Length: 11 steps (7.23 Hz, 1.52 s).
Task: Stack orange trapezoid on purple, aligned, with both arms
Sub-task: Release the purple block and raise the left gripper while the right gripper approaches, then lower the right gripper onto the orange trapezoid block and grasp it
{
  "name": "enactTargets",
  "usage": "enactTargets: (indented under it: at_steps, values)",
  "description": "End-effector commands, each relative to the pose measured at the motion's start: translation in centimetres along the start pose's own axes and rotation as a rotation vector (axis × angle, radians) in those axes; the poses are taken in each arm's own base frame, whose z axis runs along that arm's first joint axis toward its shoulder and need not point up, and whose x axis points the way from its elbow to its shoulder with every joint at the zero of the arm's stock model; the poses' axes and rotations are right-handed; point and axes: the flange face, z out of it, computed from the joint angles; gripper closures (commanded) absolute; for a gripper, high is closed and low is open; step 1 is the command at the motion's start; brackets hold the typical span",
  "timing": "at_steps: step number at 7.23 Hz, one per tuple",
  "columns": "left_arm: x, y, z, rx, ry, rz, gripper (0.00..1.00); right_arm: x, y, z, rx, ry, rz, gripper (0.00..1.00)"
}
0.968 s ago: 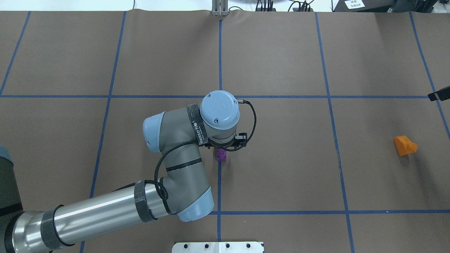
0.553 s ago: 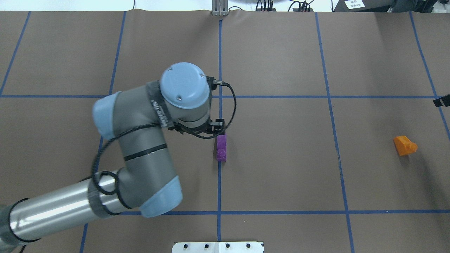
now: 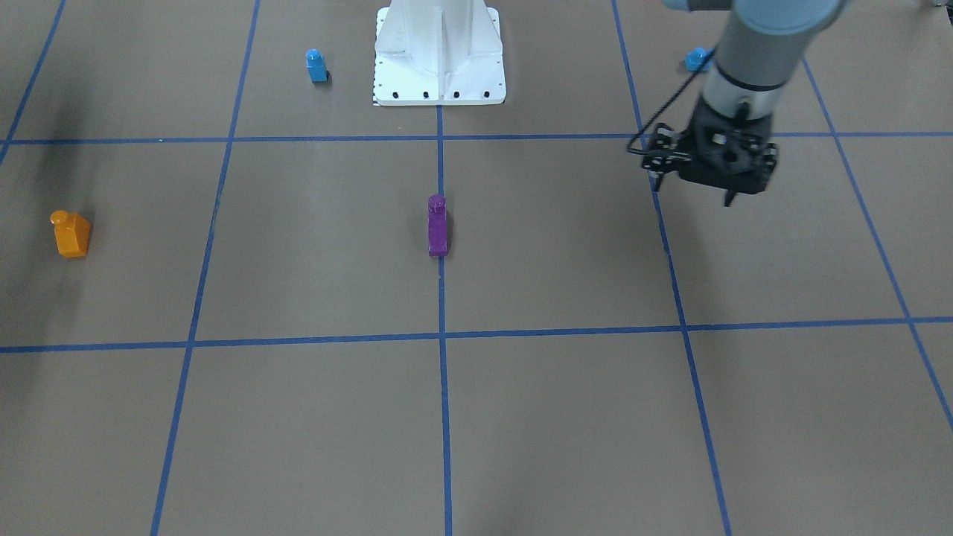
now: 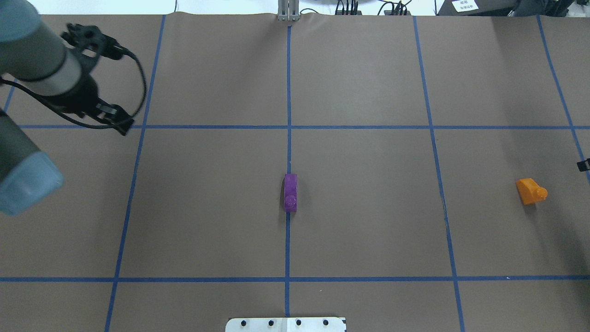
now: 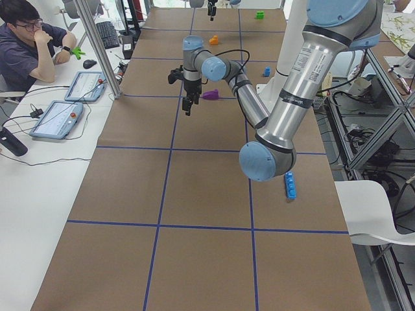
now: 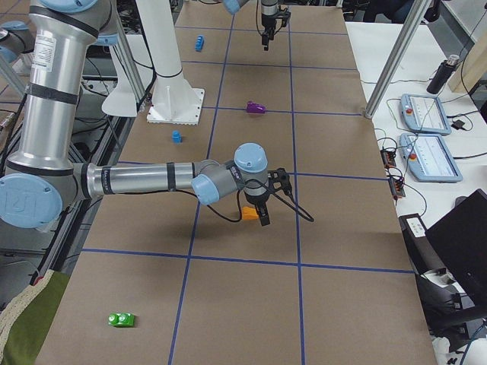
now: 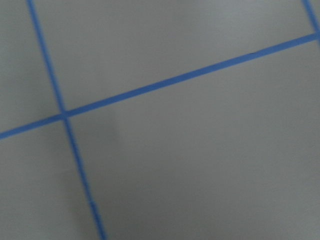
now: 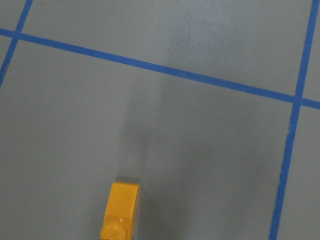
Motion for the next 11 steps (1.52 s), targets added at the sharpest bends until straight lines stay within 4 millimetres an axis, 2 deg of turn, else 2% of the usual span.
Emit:
enactTargets:
  at_steps: [1,2,4,5,6,7,8,9,11]
  values:
    - [-16.5,3.8,-2.7,-0.009,0.013,0.123,0.0,-5.8,1.3,5.3,0.003,0.042,0.079,0.02]
    - [-18.5,5.1,-2.7,-0.012,0.029,0.134,0.0,-5.9,1.8,7.2,-0.021,0.05,0.06,0.02]
    - [-18.5,5.3,-2.6,-0.012,0.03,0.13,0.0,-4.5,1.0,10.5,0.02,0.012,0.017,0.01]
    - [-18.5,5.3,-2.7,-0.011,0.029,0.129,0.0,-4.6,1.0,11.0,0.015,0.011,0.013,0.03]
    - [-18.4,5.3,-2.7,-0.01,0.029,0.129,0.0,-4.4,1.6,11.1,0.003,0.015,0.014,0.17]
    - [-18.4,5.3,-2.7,-0.011,0.03,0.13,0.0,-4.2,2.1,11.3,-0.006,0.018,0.014,0.22]
    - [-18.4,5.3,-2.7,-0.011,0.03,0.128,0.0,-4.1,2.7,11.5,-0.019,0.021,0.013,0.32]
    - [-18.4,5.3,-2.7,-0.011,0.03,0.124,0.0,-4.2,2.9,11.7,-0.025,0.023,0.011,0.46]
    - [-18.2,5.1,-2.7,-0.007,0.03,0.106,0.0,-4.6,3.1,11.9,-0.033,0.021,0.003,0.45]
